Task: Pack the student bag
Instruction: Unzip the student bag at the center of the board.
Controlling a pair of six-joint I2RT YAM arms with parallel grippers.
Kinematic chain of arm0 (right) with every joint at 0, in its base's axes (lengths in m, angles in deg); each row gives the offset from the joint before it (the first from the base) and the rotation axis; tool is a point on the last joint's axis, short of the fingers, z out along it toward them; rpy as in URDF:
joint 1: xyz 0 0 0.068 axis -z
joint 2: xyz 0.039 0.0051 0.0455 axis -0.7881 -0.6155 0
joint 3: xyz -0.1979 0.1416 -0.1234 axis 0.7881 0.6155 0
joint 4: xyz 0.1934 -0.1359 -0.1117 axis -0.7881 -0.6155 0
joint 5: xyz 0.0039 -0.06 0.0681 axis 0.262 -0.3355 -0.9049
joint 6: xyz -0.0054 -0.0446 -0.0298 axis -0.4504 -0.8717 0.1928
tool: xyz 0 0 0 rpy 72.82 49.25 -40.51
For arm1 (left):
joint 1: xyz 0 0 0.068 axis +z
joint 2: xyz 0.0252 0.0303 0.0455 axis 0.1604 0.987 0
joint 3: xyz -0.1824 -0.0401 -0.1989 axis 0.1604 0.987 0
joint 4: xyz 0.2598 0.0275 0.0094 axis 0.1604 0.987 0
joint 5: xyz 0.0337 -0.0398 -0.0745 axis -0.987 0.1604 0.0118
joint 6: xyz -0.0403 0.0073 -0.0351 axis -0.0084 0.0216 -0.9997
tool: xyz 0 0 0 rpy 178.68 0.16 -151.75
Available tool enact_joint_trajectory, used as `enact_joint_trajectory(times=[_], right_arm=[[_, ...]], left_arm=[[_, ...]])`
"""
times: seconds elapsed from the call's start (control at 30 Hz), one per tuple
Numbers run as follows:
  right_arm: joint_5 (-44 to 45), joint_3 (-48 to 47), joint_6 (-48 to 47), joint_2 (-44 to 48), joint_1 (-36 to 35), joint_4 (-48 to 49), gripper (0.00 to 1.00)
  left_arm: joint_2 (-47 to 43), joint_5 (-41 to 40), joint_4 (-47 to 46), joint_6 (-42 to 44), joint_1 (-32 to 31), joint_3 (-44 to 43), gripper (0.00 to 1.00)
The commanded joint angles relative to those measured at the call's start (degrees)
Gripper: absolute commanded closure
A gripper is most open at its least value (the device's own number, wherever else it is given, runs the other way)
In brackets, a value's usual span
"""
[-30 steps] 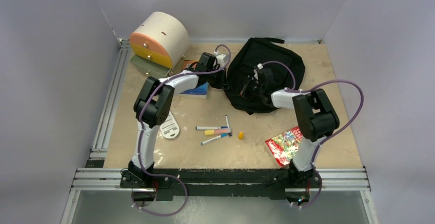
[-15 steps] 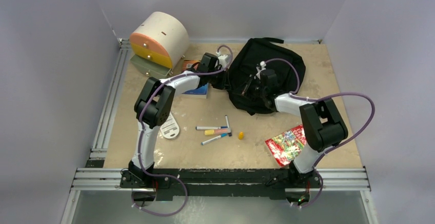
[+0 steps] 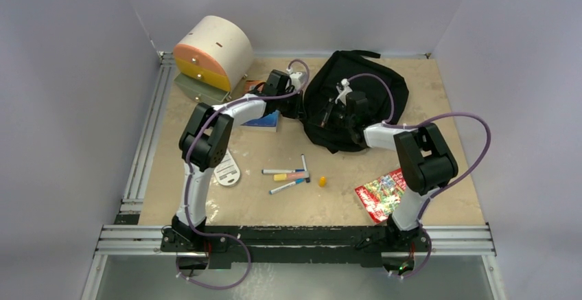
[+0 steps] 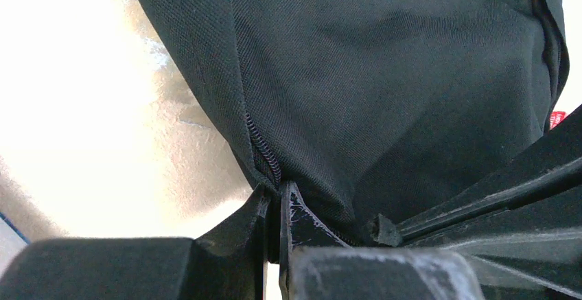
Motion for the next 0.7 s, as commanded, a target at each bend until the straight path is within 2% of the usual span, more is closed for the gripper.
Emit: enact_joint_trajectory(times=[0.0,0.4,0.67], right_arm=[[-3.04,-3.76,-3.29,-1.16,-0.01,6.34,1.0],[-4.41,-8.44,-5.79,-6.06,-0.01,4.17,0.9],[-4.33,-9.95,-6.34,-7.41,-0.01,3.45,0.78]], left_arm=[[-1.06,3.17,0.94,1.62,-0.96,-2.66,1.0],[-0.64,4.79,1.1,3.22,-2.78,-3.23,1.0],[-0.49,4.72,1.33,3.51,-3.11,-3.4,1.0]])
